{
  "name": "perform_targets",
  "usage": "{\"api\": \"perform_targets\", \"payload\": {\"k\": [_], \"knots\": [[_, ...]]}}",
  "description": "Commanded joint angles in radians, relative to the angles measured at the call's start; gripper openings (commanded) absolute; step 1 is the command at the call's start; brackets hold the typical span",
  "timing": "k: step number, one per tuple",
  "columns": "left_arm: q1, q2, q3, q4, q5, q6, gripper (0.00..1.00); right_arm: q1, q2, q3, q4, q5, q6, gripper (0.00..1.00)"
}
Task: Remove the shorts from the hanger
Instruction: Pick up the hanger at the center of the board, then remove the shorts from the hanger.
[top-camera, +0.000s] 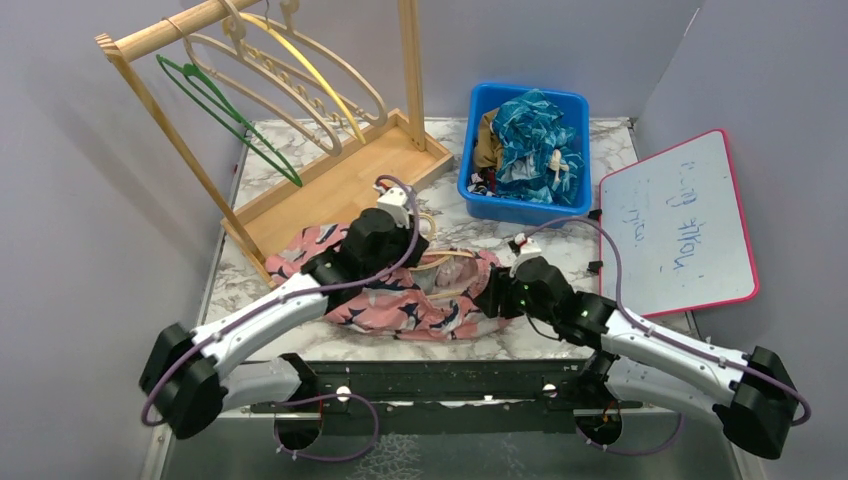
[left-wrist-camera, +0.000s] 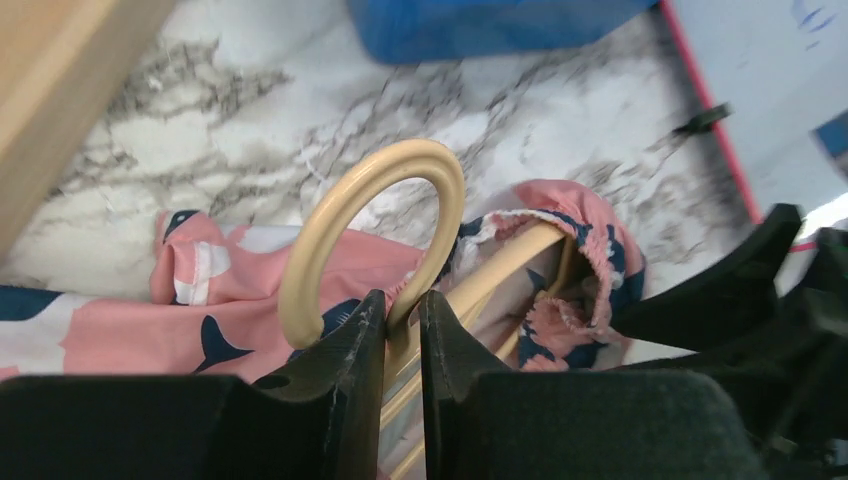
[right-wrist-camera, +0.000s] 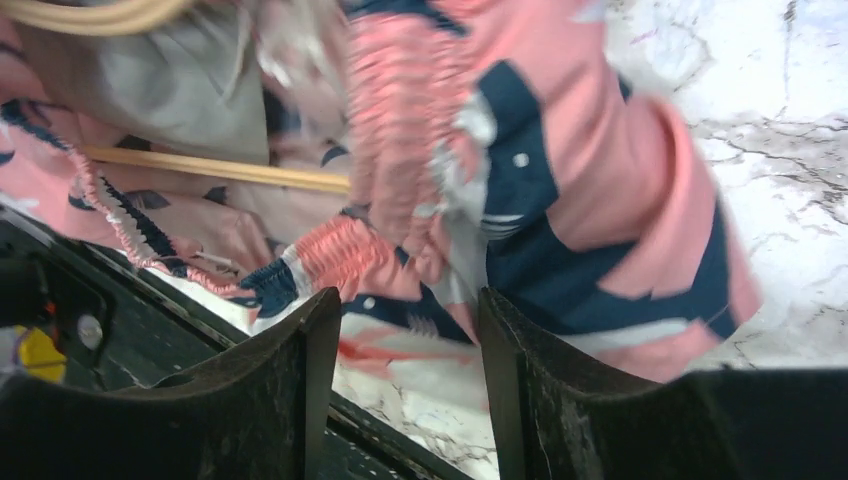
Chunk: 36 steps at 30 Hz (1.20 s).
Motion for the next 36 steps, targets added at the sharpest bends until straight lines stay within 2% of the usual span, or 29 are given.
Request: {"api": "perform_targets", "payload": {"k": [1,4,8,10,13,15,17,23,27,30,33,36], "knots": [[-0.002,-0.183,-0.064,0.059,-0.062,0.038,0.0,-0.004,-0.069,0.001,-0.053,0.109,0.048,0.52],[-0.003,-0.254,-0.085,0.025,-0.059,0.056,0.0,-0.004,-0.097,0.008,-0.067,0.155,0.058,0.44],[-0.003,-0.321,-0.103,-0.006,-0.031,0.074,0.0,-0.003,-0.115,0.045,-0.09,0.205,0.062,0.39],[-0.004,-0.339,-0.105,-0.021,-0.032,0.073,0.0,-0.003,-0.126,0.078,-0.1,0.199,0.053,0.45],[-0.002,-0.357,-0.108,-0.029,-0.03,0.066,0.0,-0.003,-0.143,0.101,-0.033,0.089,-0.027,0.63],[-0.002,-0.356,-0.104,-0.035,-0.024,0.063,0.0,-0.003,-0.135,0.118,0.007,-0.021,-0.075,0.67],[-0.002,-0.35,-0.097,-0.038,-0.011,0.061,0.0,-0.003,-0.102,0.139,0.031,-0.055,-0.106,0.7],[-0.003,-0.337,-0.088,-0.044,0.046,0.072,0.0,-0.003,0.084,0.259,-0.034,0.191,-0.186,0.72],[-0.003,-0.346,-0.089,-0.051,0.067,0.072,0.0,-0.004,0.19,0.309,-0.022,0.315,-0.273,0.67],[-0.003,-0.357,-0.097,-0.049,0.075,0.071,0.0,-0.005,0.245,0.318,0.031,0.334,-0.32,0.57],[-0.003,-0.357,-0.097,-0.046,0.084,0.074,0.0,-0.008,0.305,0.328,0.072,0.273,-0.334,0.46],[-0.003,-0.352,-0.101,-0.044,0.087,0.077,0.0,-0.01,0.352,0.331,0.082,0.285,-0.323,0.27]]}}
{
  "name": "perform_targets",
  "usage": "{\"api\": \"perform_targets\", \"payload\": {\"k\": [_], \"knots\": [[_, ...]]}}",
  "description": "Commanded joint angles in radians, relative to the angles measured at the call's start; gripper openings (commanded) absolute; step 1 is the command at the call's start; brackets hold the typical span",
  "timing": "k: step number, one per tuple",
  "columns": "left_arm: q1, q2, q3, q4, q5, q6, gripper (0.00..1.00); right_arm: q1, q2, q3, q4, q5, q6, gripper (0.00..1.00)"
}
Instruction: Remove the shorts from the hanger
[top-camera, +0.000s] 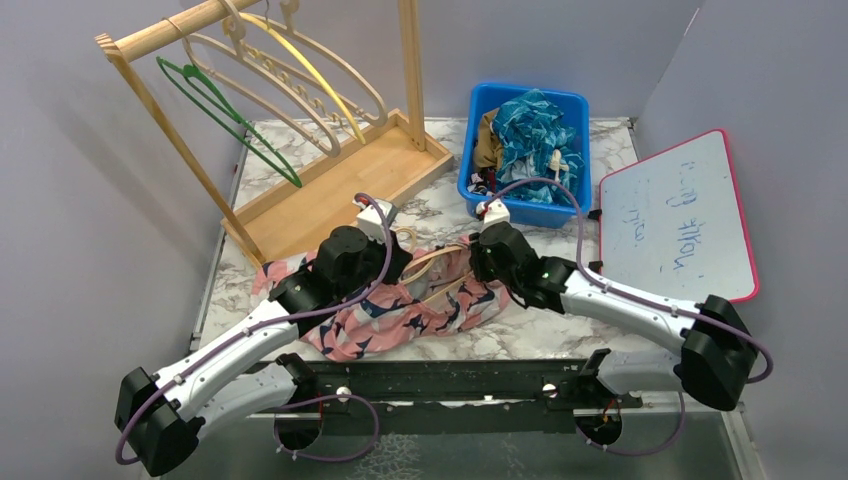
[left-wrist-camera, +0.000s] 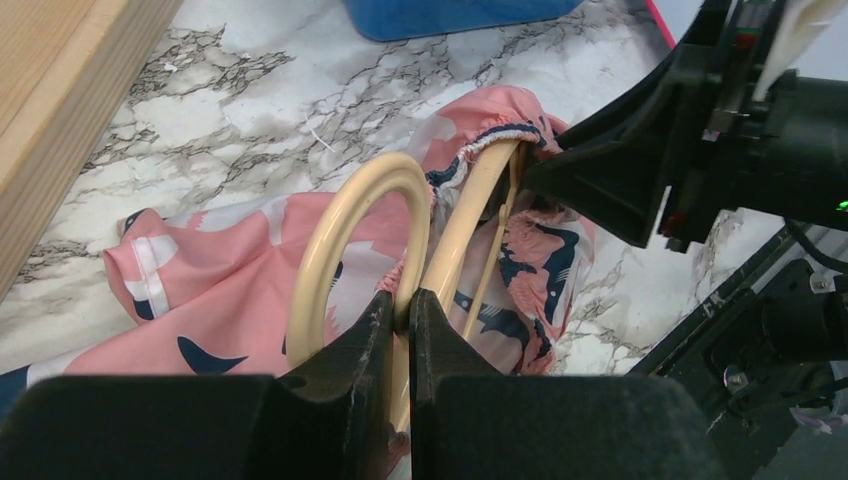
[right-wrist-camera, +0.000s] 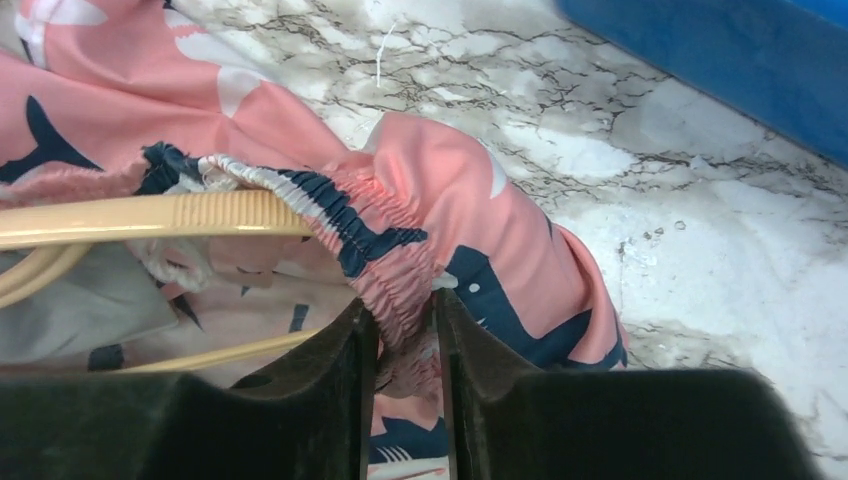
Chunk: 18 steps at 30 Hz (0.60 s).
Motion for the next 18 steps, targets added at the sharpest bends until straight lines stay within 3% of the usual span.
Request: {"api": "perform_targets", "payload": {"k": [1,3,6,11,15,18], "knots": [[-0.003,-0.013,0.007,0.04,0.033,0.009,0.0,-0.006,0.057,0.026,0.074,0.03,-0.032,0.17],[-0.002,-0.001,-0.001,0.05,0.025,0.007,0.0,-0.01,0.066,0.021,0.092,-0.005,-0.038,0.02],[-0.002,0.027,-0.009,0.061,0.007,0.001,0.0,-0.01,0.052,-0.001,0.113,-0.072,-0.023,0.01],[-0.002,0.035,-0.014,0.075,0.034,0.012,0.0,-0.079,0.027,-0.037,0.074,0.046,0.031,0.01],[-0.002,-0.007,-0.029,0.063,0.086,0.035,0.0,-0.296,0.039,-0.021,0.065,-0.113,0.023,0.01],[-0.001,-0.064,-0.051,0.064,0.108,0.046,0.0,-0.347,0.098,0.022,0.054,-0.235,-0.036,0.01]]}}
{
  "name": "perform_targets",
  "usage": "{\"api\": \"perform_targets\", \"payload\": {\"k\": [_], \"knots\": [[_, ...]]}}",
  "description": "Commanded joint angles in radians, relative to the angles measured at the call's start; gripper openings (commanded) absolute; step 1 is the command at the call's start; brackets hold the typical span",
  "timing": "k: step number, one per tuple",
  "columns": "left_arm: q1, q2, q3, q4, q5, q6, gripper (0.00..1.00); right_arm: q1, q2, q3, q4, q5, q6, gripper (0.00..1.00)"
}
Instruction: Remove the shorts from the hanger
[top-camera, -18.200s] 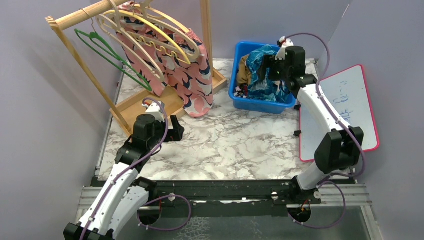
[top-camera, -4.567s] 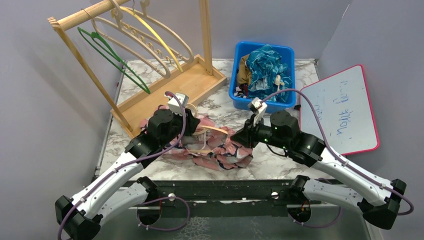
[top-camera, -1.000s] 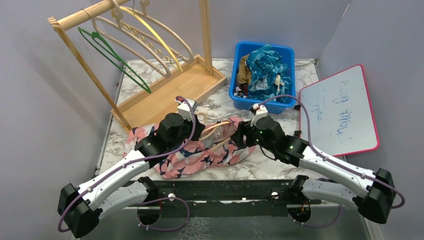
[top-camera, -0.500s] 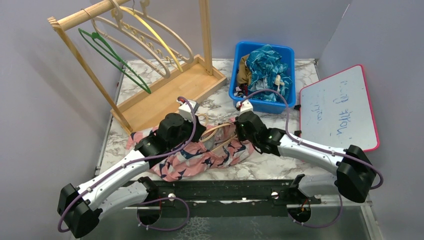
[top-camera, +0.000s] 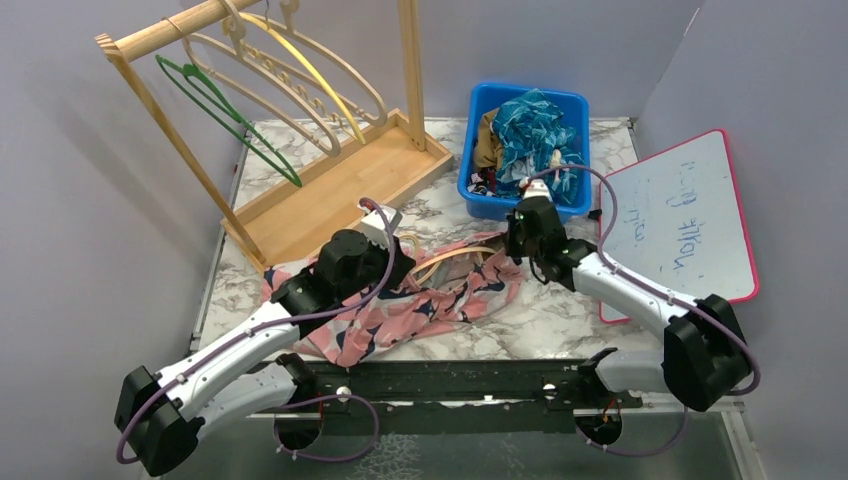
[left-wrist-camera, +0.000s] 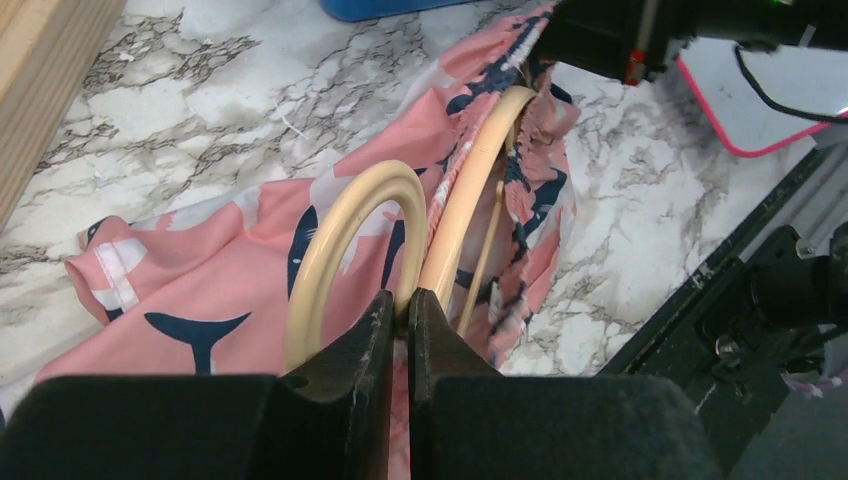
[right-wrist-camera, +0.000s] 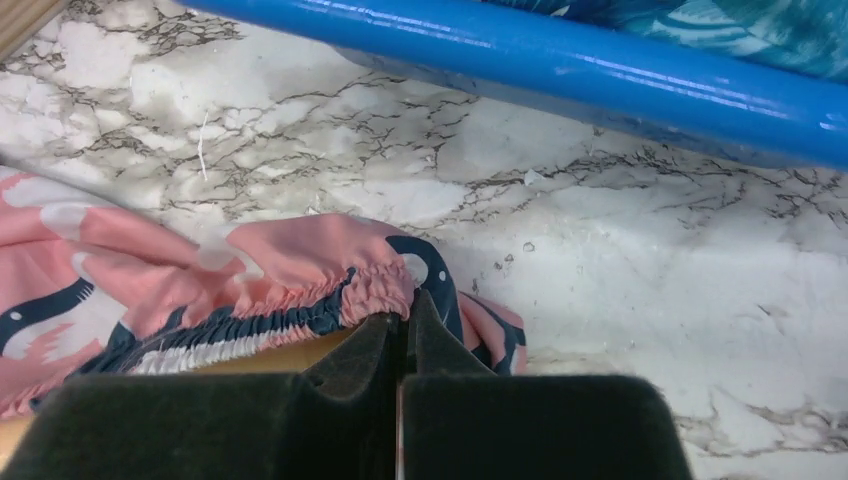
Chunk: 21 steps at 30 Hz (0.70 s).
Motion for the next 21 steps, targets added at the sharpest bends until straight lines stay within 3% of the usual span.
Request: {"api": "perform_targets", "payload": {"k": [1,5,8,13,19,21], "knots": [[-0.003,-0.097,-0.031,0.048,0.068,0.029,0.0,-0.066,0.084,0.07,-0.04,-0.174,-0.046,0.01],[-0.002,-0.123,-0.042,0.073,0.092,0.04,0.0,-0.067,0.196,0.085,-0.083,-0.306,-0.038,0.04],[-0.003,-0.131,-0.045,0.073,0.081,0.038,0.0,-0.067,0.238,0.04,-0.08,-0.301,-0.017,0.07],[-0.001,-0.17,-0.077,0.087,0.031,0.027,0.0,-0.067,0.21,-0.024,-0.081,-0.27,0.002,0.12],[-0.002,-0.199,-0.093,0.09,0.006,0.024,0.0,-0.067,0.152,-0.048,-0.089,-0.349,0.003,0.23],[-0.002,-0.209,-0.093,0.09,0.003,0.027,0.0,-0.068,0.113,-0.061,-0.095,-0.327,0.008,0.33]]}}
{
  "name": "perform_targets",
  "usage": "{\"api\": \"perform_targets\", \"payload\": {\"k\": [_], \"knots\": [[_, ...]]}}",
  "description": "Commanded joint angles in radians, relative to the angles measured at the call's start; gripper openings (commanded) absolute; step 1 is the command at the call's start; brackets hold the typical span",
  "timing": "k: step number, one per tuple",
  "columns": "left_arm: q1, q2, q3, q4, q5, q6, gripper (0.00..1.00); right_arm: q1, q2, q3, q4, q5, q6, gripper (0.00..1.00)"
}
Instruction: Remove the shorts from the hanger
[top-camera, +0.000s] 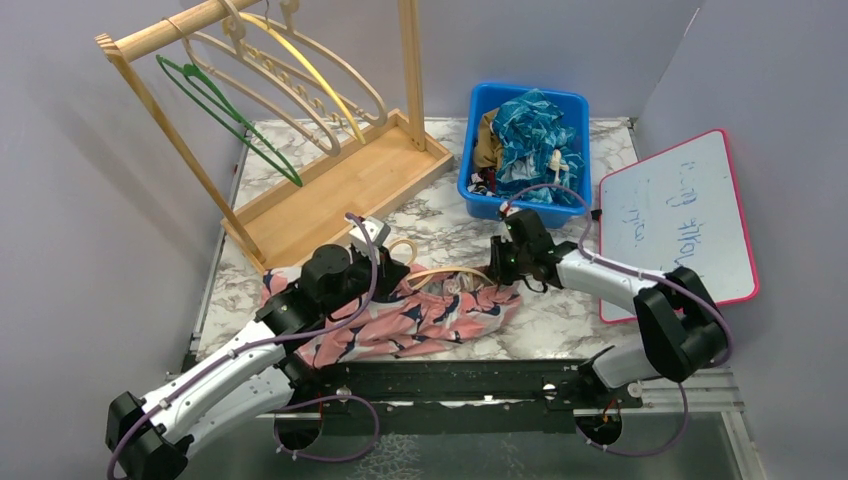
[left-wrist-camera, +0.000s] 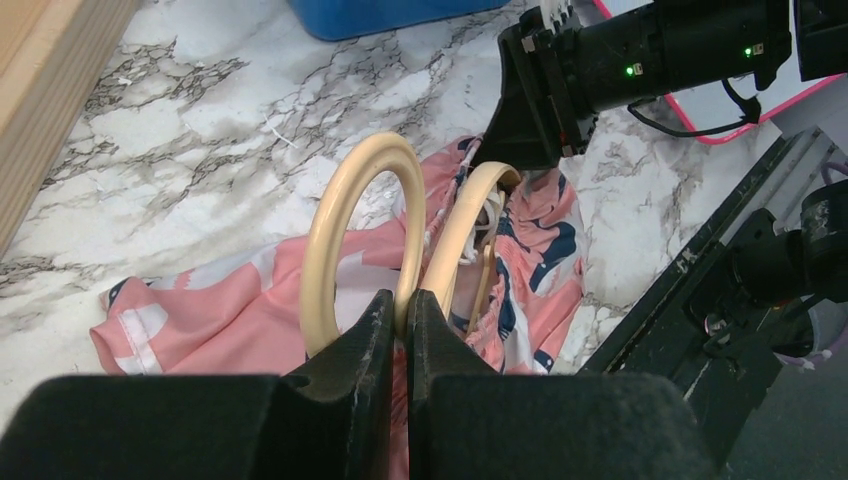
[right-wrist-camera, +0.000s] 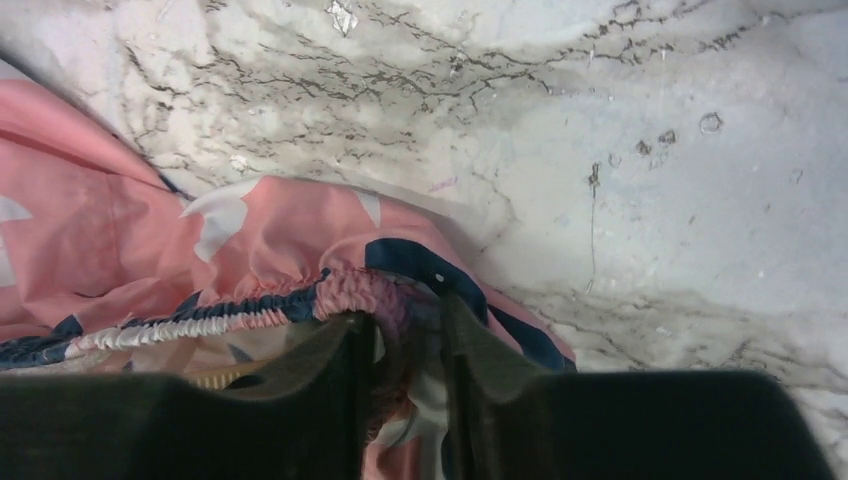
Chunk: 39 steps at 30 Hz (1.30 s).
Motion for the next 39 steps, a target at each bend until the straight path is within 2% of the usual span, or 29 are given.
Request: {"api": "perform_targets", "payload": {"k": [1,4,7,15,18,21,25,27,31,33,36,39], "knots": [[-0.003,-0.044,0.002,0.073,-0.035,-0.004,0.0,-0.004,-0.095,-0.037,-0.041,-0.016,0.0,0.39],[-0.002,-0.059,0.003,0.072,-0.034,-0.003,0.0,-0.003,-0.184,-0.058,-0.03,-0.025,-0.015,0.52],[-0.002,-0.075,0.007,0.072,-0.034,-0.006,0.0,-0.004,-0.256,-0.062,-0.037,-0.052,-0.019,0.53],[-0.003,-0.155,0.014,0.065,-0.047,-0.011,0.0,-0.004,-0.385,-0.022,-0.137,0.105,0.067,0.52],[-0.002,-0.167,0.019,0.06,-0.024,-0.002,0.0,-0.004,-0.471,-0.011,-0.05,-0.087,-0.018,0.54],[-0.001,-0.156,0.027,0.057,0.009,0.011,0.0,-0.004,-0.563,-0.072,0.175,-0.41,-0.143,0.6],[-0.002,-0.121,0.042,0.063,0.055,0.013,0.0,-0.002,-0.539,-0.105,0.403,-0.687,-0.273,0.69],[-0.002,-0.102,0.051,0.065,0.076,0.016,0.0,-0.002,-0.46,-0.057,0.391,-0.766,-0.344,0.69],[-0.002,-0.079,0.061,0.066,0.099,0.018,0.0,0.001,-0.248,0.106,0.137,-0.978,-0.557,0.7],[-0.002,-0.078,0.058,0.071,0.099,0.014,0.0,0.009,-0.17,0.16,0.035,-1.027,-0.657,0.7],[-0.002,-0.078,0.052,0.081,0.097,0.011,0.0,0.02,-0.111,0.161,0.027,-1.024,-0.694,0.7],[-0.003,-0.082,0.05,0.087,0.091,0.011,0.0,0.027,-0.104,0.142,0.059,-1.021,-0.689,0.65]]}}
